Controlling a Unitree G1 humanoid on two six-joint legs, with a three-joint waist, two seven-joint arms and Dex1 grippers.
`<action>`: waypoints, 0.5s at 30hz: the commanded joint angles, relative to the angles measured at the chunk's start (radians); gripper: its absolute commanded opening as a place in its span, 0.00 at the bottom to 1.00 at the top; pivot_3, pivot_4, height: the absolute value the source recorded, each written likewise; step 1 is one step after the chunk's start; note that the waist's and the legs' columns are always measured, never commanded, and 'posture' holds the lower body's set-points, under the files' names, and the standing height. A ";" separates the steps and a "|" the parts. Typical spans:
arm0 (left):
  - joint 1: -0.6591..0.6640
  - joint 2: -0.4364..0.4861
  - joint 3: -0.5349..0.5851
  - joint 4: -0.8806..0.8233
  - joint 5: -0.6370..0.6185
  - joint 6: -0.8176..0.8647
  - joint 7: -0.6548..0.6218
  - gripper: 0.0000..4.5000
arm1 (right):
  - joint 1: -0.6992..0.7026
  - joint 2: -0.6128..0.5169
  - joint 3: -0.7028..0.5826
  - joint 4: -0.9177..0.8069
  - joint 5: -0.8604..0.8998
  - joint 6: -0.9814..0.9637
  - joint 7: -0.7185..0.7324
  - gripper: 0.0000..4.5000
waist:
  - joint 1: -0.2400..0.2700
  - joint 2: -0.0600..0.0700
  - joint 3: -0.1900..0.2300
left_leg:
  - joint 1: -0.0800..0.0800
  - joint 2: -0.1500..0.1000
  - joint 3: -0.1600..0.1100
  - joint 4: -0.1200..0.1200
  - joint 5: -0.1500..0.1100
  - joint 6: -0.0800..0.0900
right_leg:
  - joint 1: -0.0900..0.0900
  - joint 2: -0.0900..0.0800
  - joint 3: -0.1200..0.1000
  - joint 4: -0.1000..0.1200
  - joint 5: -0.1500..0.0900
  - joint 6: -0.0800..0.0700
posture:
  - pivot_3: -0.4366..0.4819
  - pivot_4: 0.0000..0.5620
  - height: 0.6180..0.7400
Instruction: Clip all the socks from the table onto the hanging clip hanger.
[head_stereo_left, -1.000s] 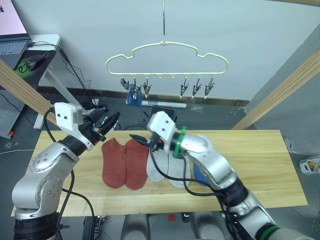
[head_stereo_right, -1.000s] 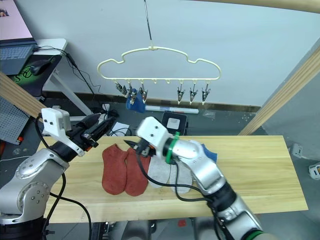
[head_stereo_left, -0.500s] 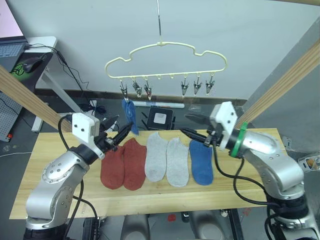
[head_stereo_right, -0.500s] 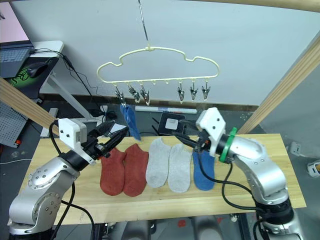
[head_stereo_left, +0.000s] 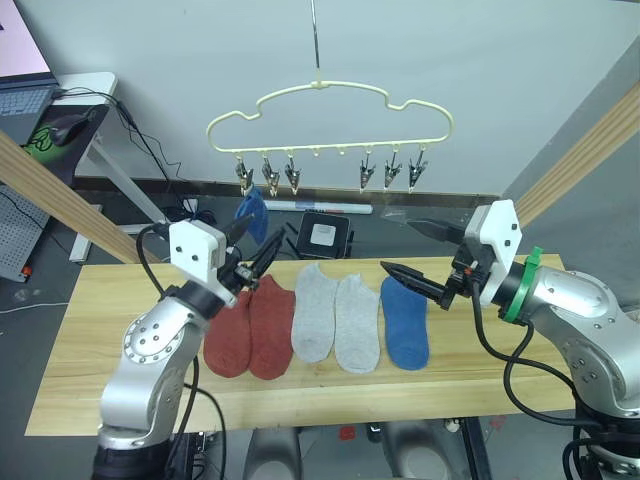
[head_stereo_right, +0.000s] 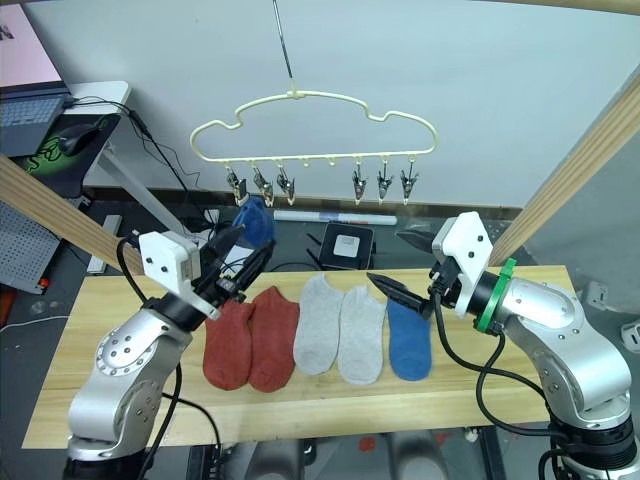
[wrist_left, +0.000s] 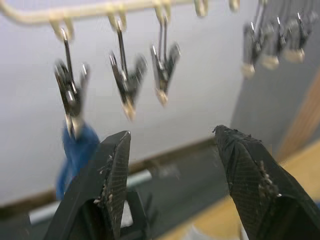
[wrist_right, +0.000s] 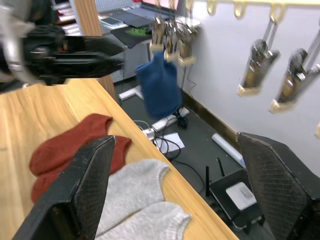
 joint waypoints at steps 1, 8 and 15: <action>-0.022 -0.025 -0.007 0.019 0.038 -0.048 0.024 0.64 | -0.005 -0.022 -0.036 -0.065 0.053 0.013 -0.016 0.90 | -0.003 0.000 0.000 | 0.000 0.000 0.000 0.000 0.000 0.000 | 0.000 0.000 0.000 0.000 0.000 0.000 | 0.28 0.67 1.00; -0.120 -0.109 -0.029 0.159 0.108 -0.145 0.072 0.60 | -0.007 -0.052 -0.047 -0.073 0.091 0.024 -0.047 0.90 | -0.011 0.000 0.000 | -0.001 0.000 0.000 -0.001 0.000 0.000 | 0.001 0.000 0.000 -0.003 0.000 0.000 | 0.27 0.66 1.00; -0.161 -0.127 -0.033 0.232 0.145 -0.201 0.083 0.40 | -0.007 -0.067 -0.046 -0.077 0.113 0.025 -0.071 0.90 | -0.021 0.000 0.000 | -0.002 0.000 0.000 -0.001 0.000 0.000 | 0.002 0.000 0.000 -0.007 0.000 0.000 | 0.26 0.66 1.00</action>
